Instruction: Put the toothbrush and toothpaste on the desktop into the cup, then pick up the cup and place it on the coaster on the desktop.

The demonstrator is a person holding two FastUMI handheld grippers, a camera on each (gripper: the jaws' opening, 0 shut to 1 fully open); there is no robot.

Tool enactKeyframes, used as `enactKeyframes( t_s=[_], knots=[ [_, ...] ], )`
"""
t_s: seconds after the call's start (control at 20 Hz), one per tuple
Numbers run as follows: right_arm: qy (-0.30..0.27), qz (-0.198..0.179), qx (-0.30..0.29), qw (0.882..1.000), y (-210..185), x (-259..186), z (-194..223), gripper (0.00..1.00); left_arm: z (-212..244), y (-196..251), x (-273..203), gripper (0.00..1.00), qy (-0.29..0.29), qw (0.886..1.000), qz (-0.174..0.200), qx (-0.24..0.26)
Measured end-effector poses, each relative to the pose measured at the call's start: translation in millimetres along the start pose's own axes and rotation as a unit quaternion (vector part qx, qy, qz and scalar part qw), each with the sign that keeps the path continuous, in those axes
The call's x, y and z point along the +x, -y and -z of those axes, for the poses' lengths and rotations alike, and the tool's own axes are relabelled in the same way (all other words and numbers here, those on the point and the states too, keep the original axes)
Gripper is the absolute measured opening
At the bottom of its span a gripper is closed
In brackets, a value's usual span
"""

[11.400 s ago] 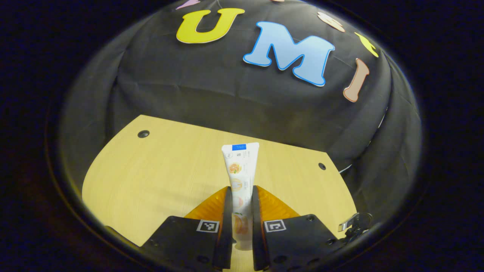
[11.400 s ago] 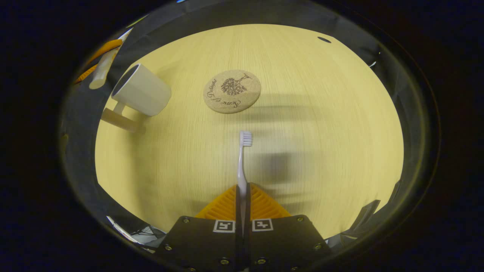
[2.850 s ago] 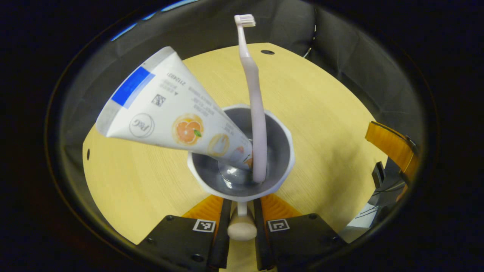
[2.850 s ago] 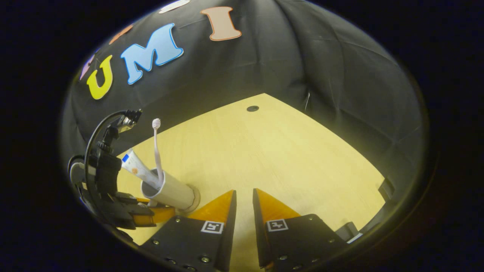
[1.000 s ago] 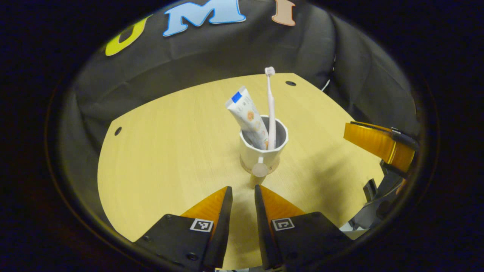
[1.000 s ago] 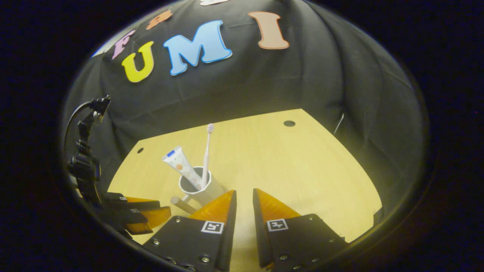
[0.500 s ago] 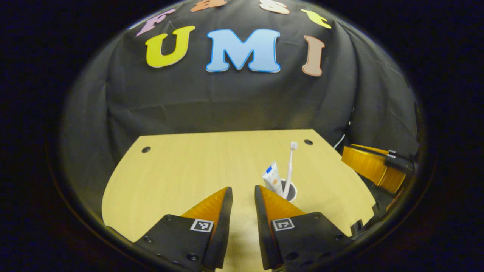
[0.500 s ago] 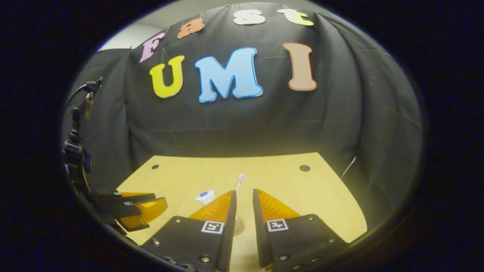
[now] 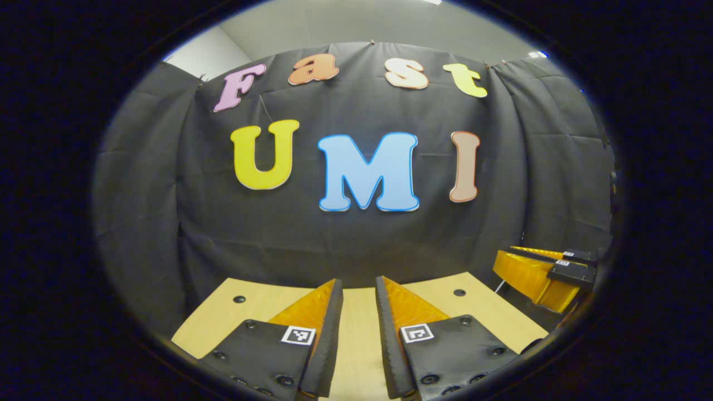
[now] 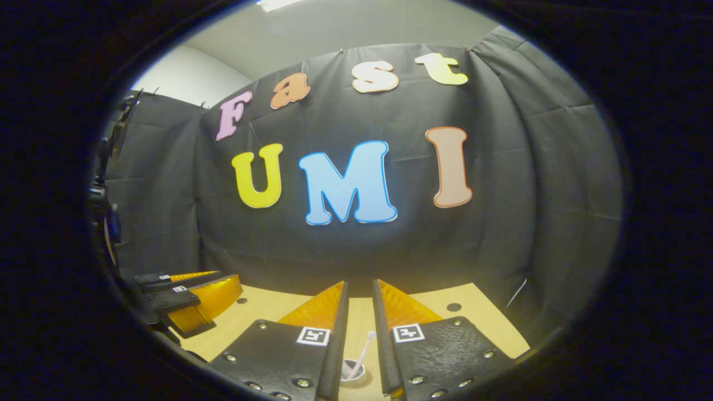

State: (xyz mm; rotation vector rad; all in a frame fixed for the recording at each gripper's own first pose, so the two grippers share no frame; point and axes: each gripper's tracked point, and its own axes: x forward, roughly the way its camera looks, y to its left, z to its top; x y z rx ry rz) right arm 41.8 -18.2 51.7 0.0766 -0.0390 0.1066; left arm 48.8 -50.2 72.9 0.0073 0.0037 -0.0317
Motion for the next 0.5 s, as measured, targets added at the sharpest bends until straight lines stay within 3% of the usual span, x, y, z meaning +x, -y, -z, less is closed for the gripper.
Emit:
enactKeyframes(
  t_s=[0.15,0.45,0.5],
  knots=[
    [0.02,-0.001,-0.005,1.0,-4,0,-14,0.27,-32,-1,-9,0.43,0.042,0.999,-0.006,-0.004],
    [0.033,0.0,-0.009,0.999,-15,-4,-27,0.27,-42,-2,-13,0.43,0.045,0.999,-0.005,-0.004],
    [0.034,-0.002,-0.009,0.999,-16,-4,-28,0.32,-41,-1,-12,0.43,0.043,0.999,-0.004,-0.007]
  ],
)
